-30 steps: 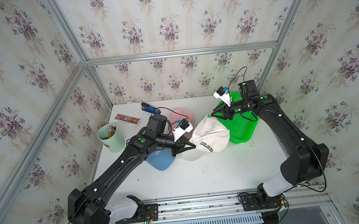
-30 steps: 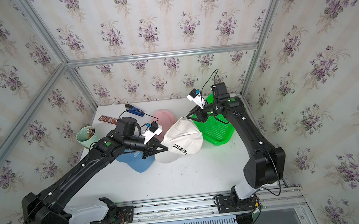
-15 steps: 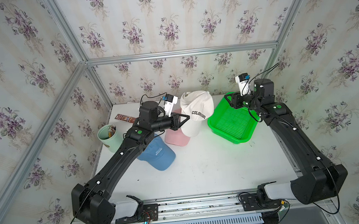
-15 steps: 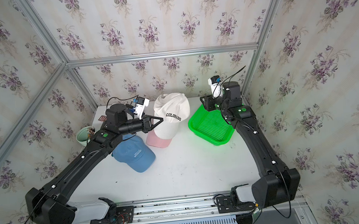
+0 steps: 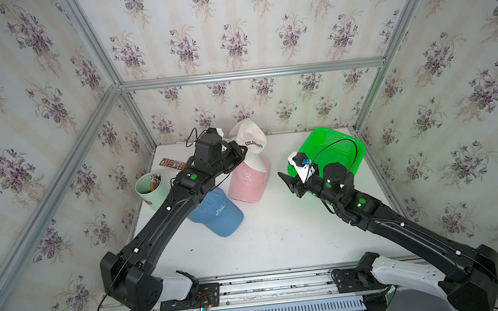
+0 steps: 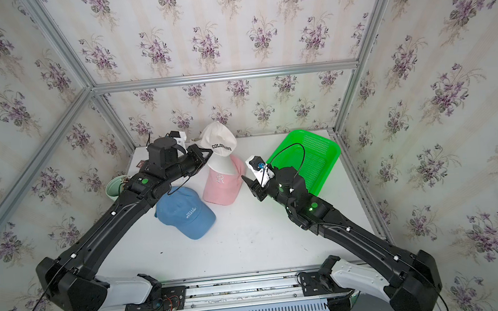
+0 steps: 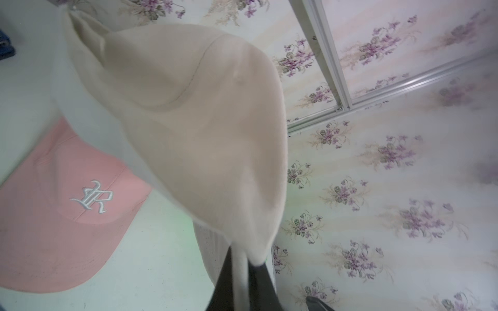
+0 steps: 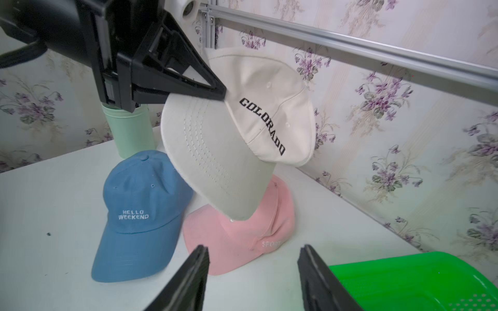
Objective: Turn the baseball cap inside out
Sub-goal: Turn over the baseball cap.
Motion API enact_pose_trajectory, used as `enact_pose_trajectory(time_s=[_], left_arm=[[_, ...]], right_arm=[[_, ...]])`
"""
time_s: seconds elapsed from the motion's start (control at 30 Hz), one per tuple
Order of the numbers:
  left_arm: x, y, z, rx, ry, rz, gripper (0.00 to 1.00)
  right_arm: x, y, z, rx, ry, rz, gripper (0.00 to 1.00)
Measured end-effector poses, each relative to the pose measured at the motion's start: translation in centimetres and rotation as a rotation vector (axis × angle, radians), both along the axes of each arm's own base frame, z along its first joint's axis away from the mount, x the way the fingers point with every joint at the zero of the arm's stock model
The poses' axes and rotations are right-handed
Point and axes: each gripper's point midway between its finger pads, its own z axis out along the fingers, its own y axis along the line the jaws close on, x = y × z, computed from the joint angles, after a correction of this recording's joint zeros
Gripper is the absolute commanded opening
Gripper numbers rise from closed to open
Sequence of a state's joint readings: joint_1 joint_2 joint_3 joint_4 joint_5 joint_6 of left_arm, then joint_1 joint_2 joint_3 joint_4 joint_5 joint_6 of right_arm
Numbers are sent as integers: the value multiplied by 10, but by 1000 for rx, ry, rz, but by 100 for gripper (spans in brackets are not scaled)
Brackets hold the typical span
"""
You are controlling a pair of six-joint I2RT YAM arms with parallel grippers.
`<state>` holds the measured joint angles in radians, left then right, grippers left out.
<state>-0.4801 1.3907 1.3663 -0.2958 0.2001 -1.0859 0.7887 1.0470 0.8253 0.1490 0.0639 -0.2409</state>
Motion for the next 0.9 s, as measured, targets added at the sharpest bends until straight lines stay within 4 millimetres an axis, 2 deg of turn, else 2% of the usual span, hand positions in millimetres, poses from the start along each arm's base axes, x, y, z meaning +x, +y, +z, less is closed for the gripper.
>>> enact_pose_trajectory(time_s=[0.1,0.2,0.33,0.47,0.63,0.9], left_arm=[[1,-4,-8,-6,62,34,0],[2,-12,-15,-9,94,43,0],[2,-10,-16,-2,107,70,0],[2,-4,-15,0,103,102,0],[4,0,-18,6,104,132,0],[2,-7,-28,-31,148,125,0]], right_arm=[[-3,19,0,-33,-65,15,59],[3,32,5,-56,-105,4,60],[5,47,5,-78,-131,11,60],[9,47,8,-85,-144,2,61],[0,42,14,-67,-156,16,63],[13,58,-11,-125,-116,20,64]])
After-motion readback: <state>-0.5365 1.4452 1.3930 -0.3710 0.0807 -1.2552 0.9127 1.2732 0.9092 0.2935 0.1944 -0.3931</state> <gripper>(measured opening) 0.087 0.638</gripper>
